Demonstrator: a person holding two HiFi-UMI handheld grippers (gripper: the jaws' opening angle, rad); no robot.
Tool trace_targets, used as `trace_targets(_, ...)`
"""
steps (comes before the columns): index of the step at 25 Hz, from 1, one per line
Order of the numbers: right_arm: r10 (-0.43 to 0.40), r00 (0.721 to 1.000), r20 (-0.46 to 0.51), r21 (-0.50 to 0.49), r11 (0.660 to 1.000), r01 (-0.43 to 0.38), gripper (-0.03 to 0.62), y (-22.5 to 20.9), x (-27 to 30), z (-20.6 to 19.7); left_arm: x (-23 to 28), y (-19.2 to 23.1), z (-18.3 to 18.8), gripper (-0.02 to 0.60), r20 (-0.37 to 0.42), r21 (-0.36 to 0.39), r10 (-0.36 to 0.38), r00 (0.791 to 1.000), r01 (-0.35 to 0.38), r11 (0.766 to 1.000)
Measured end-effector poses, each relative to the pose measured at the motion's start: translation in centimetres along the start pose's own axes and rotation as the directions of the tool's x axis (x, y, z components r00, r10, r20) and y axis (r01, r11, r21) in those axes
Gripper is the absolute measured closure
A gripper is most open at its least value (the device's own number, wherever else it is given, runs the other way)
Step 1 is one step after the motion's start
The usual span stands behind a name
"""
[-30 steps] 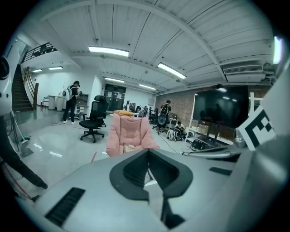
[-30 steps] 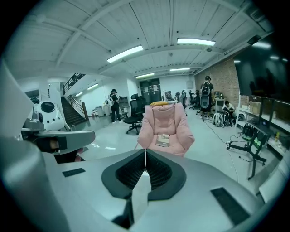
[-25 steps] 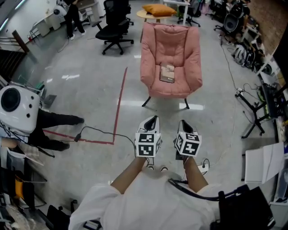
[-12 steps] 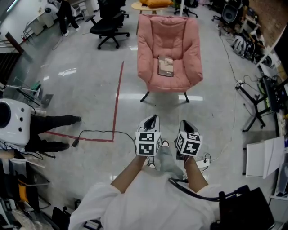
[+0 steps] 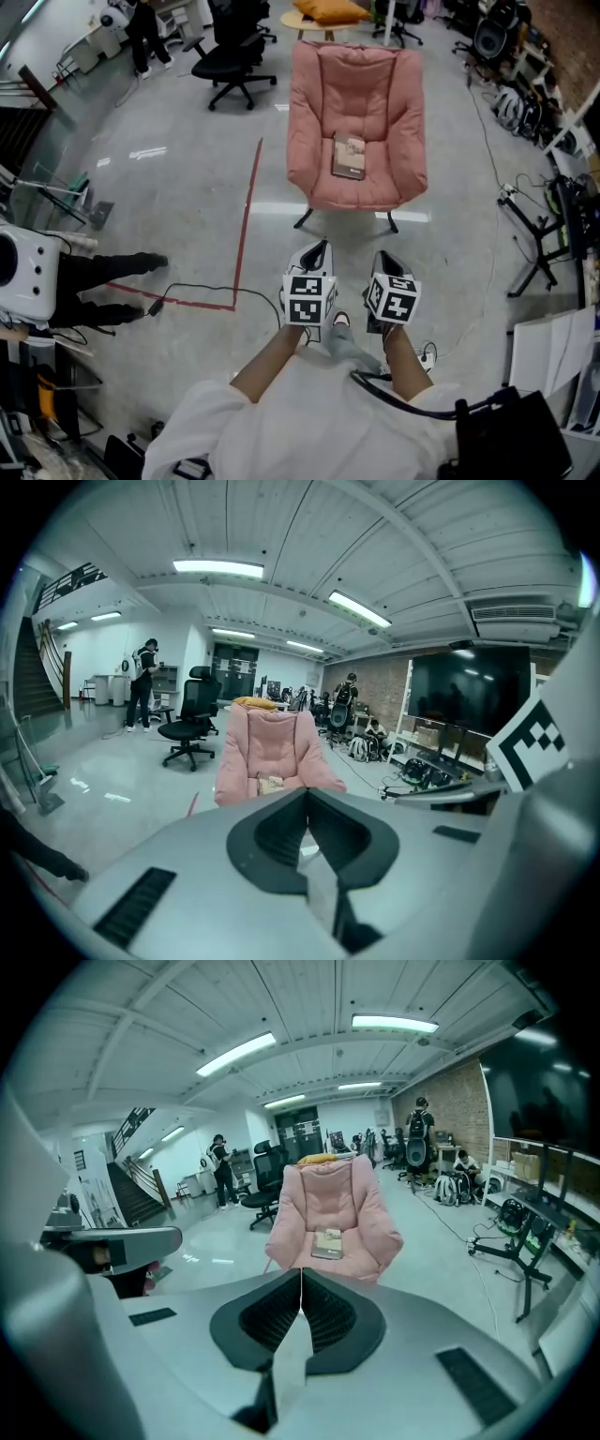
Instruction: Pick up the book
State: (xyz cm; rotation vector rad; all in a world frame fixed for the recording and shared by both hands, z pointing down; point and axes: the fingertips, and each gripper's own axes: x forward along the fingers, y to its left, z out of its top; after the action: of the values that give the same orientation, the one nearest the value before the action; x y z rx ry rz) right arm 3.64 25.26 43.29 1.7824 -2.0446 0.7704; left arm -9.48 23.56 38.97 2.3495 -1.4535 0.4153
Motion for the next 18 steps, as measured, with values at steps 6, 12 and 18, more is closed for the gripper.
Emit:
trace_targets(6,0.024,1.000,-0.018,-0.001,1.000,-0.024,0.563,-2.0,3.2,2.3,4.3,0.0,1.6,0.574,-0.014,0.003,0.011,1.000,-0.011,1.000)
trace_targets(12,0.038,0.999,-0.027,-0.018,0.999,-0.039,0.565,-4.2,6.1,4.7,8.4,-0.3,3.5,0.572,-0.015,0.001,0.018,1.000,-0.018,1.000)
trace_targets(18,0.053,0.998,-0.029,-0.038,0.998,-0.054,0.564,-6.4,9.0,7.5,12.3,-0.4,5.0,0.573,-0.023,-0.011,0.034,0.999,-0.035,0.999)
